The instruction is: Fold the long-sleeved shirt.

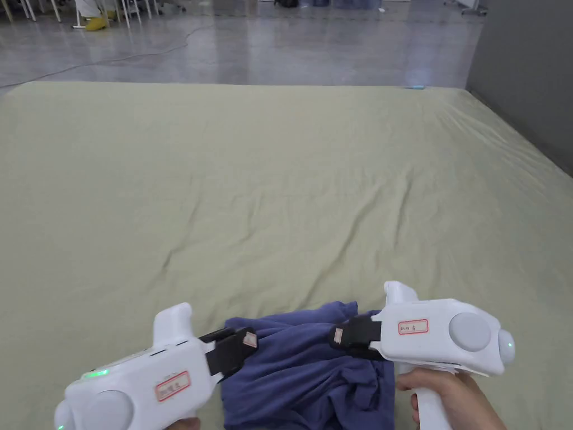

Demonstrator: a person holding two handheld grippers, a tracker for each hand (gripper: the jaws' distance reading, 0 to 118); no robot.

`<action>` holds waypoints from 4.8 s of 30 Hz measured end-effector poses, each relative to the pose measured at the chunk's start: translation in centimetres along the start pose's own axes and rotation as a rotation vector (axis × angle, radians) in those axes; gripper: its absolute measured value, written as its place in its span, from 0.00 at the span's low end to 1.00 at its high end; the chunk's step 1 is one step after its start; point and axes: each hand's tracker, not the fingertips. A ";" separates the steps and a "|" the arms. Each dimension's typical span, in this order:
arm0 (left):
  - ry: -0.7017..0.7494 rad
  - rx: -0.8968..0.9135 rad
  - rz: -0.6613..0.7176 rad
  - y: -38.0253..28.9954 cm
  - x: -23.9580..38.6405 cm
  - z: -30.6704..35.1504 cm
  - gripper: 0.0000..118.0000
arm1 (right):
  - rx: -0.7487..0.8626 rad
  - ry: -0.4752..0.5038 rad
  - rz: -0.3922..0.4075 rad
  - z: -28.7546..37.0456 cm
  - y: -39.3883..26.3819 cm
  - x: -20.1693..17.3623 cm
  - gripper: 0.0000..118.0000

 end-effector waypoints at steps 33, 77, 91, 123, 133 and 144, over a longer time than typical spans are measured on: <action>-0.102 -0.119 0.206 4.1 -8.1 -6.0 0.11 | 0.113 -0.177 0.171 -1.4 0.1 -4.9 0.02; 0.272 0.532 -0.236 21.6 -10.4 18.1 0.00 | 0.422 -0.111 0.699 -8.2 2.6 -27.4 0.02; 0.474 0.675 -0.626 11.9 10.9 1.7 0.00 | 0.896 -0.512 0.612 10.5 3.5 -16.3 0.02; 0.546 0.567 -0.583 7.9 7.7 -0.8 0.00 | 0.925 -0.550 0.576 9.4 2.5 -10.6 0.02; 0.529 0.651 -0.579 8.7 7.7 0.8 1.00 | 0.982 -0.597 0.548 9.6 1.5 -9.9 1.00; 0.494 0.654 -0.599 7.9 7.1 -1.1 1.00 | 0.933 -0.517 0.517 7.8 2.5 -9.3 1.00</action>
